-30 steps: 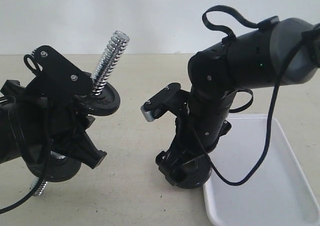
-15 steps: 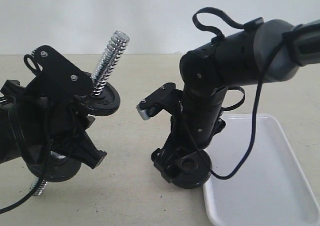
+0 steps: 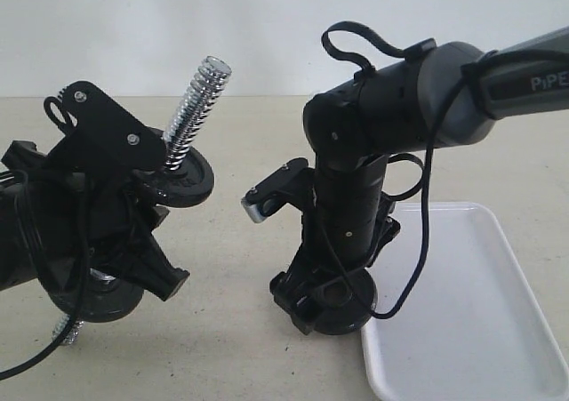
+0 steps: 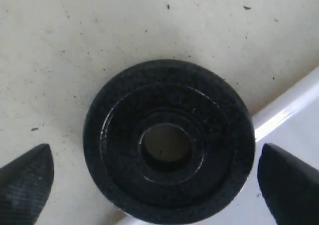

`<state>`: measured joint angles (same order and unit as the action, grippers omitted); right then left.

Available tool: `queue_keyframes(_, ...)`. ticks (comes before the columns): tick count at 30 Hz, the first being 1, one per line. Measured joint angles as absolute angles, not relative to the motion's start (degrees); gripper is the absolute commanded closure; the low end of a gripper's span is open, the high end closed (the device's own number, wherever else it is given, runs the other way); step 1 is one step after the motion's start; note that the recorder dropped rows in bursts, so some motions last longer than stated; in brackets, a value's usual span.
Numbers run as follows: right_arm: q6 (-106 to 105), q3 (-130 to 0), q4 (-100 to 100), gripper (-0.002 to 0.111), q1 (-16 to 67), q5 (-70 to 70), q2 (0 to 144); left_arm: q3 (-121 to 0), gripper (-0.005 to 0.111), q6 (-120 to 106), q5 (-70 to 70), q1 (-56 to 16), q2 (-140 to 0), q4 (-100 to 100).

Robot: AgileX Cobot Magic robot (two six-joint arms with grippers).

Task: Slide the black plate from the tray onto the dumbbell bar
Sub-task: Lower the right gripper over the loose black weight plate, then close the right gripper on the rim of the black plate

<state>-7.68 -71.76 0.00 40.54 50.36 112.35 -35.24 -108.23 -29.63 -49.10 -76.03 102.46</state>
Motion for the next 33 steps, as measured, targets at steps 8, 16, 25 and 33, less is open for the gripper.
queue_keyframes(8, -7.4, -71.8, -0.3, 0.003, 40.5, 50.1, 112.8, -35.2, 0.102, -108.3, -29.6, -49.1, -76.0, 102.5)
queue_keyframes(16, -7.1, -71.8, -0.7, 0.003, 40.5, 50.1, 112.8, -35.2, 0.102, -108.4, -29.6, -49.1, -76.0, 102.5)
queue_keyframes(25, -5.7, -71.8, -1.2, 0.003, 40.5, 50.1, 112.8, -35.1, 0.102, -108.4, -29.6, -49.1, -74.6, 102.5)
queue_keyframes(33, -4.2, -71.8, -1.5, 0.003, 40.5, 49.3, 112.8, -34.9, 0.102, -108.4, -29.6, -49.1, -74.5, 102.6)
